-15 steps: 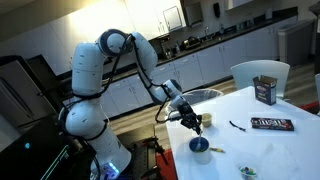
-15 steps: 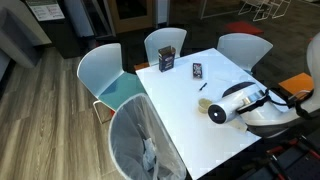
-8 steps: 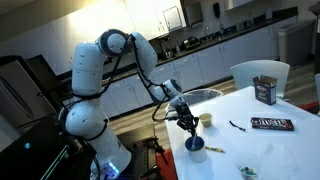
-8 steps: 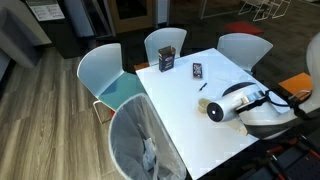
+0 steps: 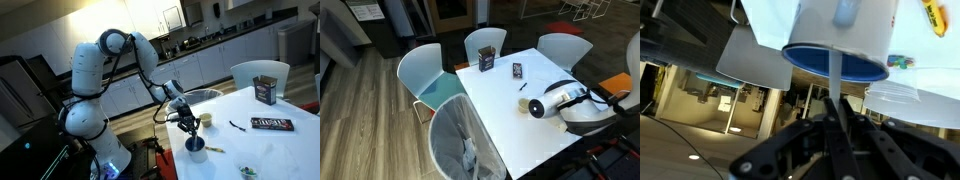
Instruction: Move the mug forward, pour the sweets inside then use the spoon to stir the mug.
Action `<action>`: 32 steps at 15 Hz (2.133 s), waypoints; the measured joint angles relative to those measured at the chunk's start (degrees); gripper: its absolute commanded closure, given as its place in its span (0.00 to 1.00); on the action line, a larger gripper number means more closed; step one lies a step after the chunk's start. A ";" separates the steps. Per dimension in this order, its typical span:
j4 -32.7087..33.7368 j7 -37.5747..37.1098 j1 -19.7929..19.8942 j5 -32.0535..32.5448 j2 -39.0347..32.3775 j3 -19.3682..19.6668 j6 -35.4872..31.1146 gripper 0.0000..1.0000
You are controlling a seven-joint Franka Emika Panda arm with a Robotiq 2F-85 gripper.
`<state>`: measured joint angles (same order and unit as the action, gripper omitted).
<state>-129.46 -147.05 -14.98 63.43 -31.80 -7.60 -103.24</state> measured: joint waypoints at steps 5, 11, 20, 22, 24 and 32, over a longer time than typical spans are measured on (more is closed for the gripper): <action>1.64 -2.06 -3.97 0.60 0.35 4.68 0.64 0.98; 2.26 0.03 -4.15 4.22 0.27 3.75 0.30 0.98; -1.92 7.99 1.46 3.15 2.55 0.26 0.29 0.98; -3.27 4.80 1.77 4.96 4.08 0.33 0.34 0.98; -4.72 -0.20 1.77 7.65 5.75 0.37 0.40 0.98; -10.83 -1.99 1.11 13.05 22.74 5.43 -6.67 0.98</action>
<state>-140.29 -149.05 -13.87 76.49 -9.06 -2.17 -109.90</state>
